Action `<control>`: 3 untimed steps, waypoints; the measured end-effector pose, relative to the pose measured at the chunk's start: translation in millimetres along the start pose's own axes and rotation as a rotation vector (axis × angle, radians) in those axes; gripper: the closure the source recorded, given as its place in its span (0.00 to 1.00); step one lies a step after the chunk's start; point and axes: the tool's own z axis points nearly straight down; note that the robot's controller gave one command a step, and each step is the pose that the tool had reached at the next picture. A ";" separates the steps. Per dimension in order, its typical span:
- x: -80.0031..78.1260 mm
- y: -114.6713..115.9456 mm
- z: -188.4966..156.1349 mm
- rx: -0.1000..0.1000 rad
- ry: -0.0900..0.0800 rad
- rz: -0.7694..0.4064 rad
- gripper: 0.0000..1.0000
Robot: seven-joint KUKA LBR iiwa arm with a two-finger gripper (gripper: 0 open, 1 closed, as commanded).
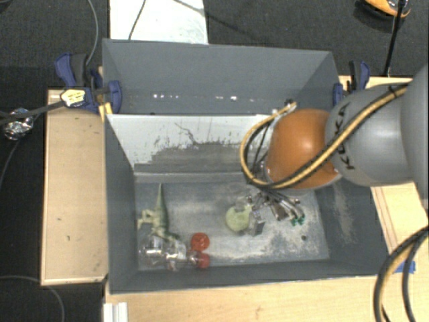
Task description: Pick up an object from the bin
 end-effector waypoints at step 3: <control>-4.1 -30.7 4.7 -0.006 -0.008 -0.064 1.00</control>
Offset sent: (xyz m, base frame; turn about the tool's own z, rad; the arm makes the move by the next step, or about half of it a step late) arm -0.0113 -0.0281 -0.0089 -0.0583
